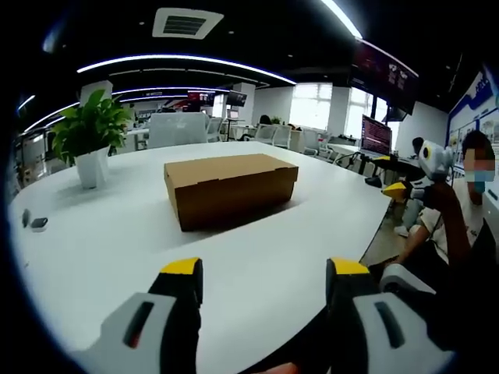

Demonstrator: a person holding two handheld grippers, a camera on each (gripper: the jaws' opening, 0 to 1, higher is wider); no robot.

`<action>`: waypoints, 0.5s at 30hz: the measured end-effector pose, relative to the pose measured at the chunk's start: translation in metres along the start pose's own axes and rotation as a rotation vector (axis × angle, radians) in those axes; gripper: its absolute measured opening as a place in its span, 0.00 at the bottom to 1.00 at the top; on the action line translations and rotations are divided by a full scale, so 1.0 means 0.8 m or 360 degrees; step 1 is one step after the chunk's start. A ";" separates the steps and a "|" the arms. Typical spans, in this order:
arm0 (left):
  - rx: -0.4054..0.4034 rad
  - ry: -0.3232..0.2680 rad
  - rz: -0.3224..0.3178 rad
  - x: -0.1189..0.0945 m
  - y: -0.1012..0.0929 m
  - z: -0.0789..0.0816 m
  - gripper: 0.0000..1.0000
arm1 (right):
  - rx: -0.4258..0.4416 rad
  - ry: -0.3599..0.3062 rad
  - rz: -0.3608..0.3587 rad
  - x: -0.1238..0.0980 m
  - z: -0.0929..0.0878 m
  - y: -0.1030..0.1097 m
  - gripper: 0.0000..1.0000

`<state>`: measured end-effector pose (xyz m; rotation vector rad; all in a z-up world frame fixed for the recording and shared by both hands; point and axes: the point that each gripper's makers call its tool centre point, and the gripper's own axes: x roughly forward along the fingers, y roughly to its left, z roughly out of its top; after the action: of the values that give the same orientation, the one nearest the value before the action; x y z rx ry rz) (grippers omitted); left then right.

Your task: Operate the shoe box by opening the lid, removing the specified soft item, and placing it in the target area until the item is outside and the box remains undamaged.

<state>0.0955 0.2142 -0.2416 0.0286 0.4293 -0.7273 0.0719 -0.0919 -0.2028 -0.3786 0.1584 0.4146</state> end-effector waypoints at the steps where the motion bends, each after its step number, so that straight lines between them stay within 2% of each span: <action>1: 0.0002 -0.0001 -0.0001 0.000 0.000 0.000 0.65 | -0.0003 -0.0005 0.0000 0.000 0.001 0.000 0.74; 15: 0.0055 -0.0026 -0.0028 0.003 -0.003 0.015 0.65 | -0.0035 -0.0037 -0.0029 0.004 0.012 -0.009 0.72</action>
<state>0.1001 0.2091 -0.2314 0.0513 0.4020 -0.7519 0.0784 -0.0933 -0.1924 -0.3968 0.1278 0.4029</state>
